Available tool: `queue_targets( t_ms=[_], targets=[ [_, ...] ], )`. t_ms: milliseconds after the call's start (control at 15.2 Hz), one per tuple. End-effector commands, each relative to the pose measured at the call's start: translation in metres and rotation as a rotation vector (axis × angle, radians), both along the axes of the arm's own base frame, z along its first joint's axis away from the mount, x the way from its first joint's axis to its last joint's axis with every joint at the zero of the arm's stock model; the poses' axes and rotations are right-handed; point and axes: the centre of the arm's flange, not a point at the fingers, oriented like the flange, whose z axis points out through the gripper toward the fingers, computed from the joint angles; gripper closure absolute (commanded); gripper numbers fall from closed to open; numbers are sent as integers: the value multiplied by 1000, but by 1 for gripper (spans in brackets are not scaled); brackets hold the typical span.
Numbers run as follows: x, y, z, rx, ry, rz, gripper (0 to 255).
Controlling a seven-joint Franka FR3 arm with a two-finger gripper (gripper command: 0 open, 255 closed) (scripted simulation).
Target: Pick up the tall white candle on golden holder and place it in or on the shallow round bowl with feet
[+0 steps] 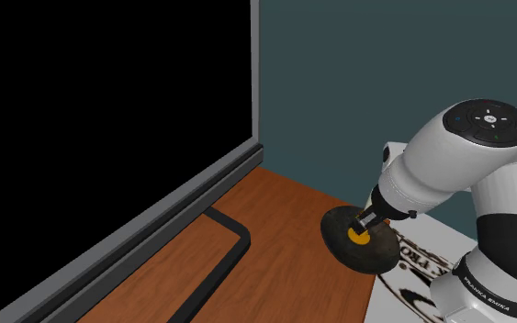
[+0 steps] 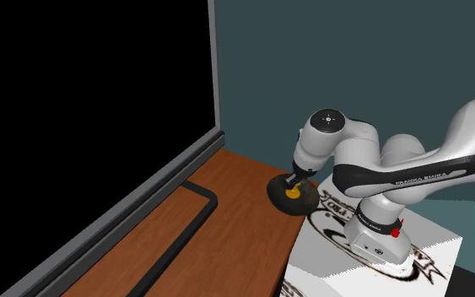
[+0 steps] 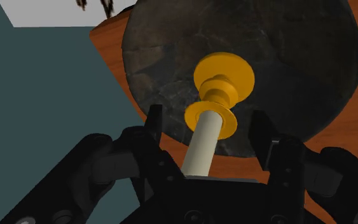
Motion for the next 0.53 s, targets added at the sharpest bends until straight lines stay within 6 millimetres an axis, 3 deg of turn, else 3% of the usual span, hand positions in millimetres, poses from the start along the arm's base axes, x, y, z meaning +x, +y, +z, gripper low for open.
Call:
queue_targets(
  t_ms=[0,264,462],
  targets=[
    [0,0,0,0,0,0,0],
    [0,0,0,0,0,0,0],
    [-11,11,36,0,0,0,0]
  ],
)
